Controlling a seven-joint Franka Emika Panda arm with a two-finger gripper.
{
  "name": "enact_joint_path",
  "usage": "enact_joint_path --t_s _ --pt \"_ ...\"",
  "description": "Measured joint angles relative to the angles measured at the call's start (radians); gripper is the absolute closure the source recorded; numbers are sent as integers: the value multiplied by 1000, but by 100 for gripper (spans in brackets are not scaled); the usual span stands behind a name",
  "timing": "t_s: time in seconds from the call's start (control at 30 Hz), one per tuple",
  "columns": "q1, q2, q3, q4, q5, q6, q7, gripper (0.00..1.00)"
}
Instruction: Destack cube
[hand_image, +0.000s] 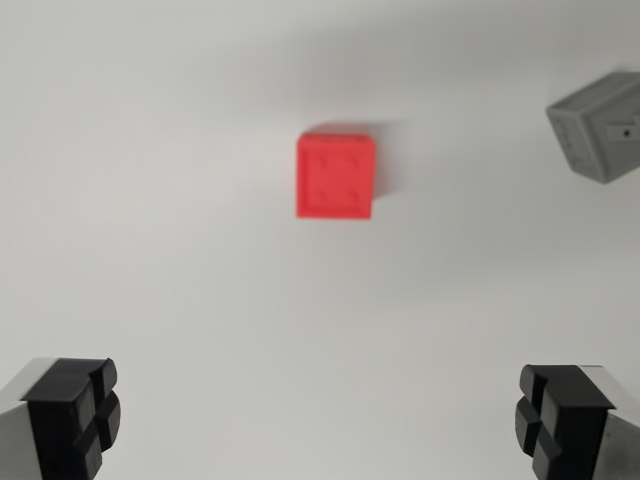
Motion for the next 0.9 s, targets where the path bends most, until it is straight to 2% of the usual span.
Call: enact_joint_path --t_s 0.9 --pt "0 -4 0 7 0 -12 0 0"
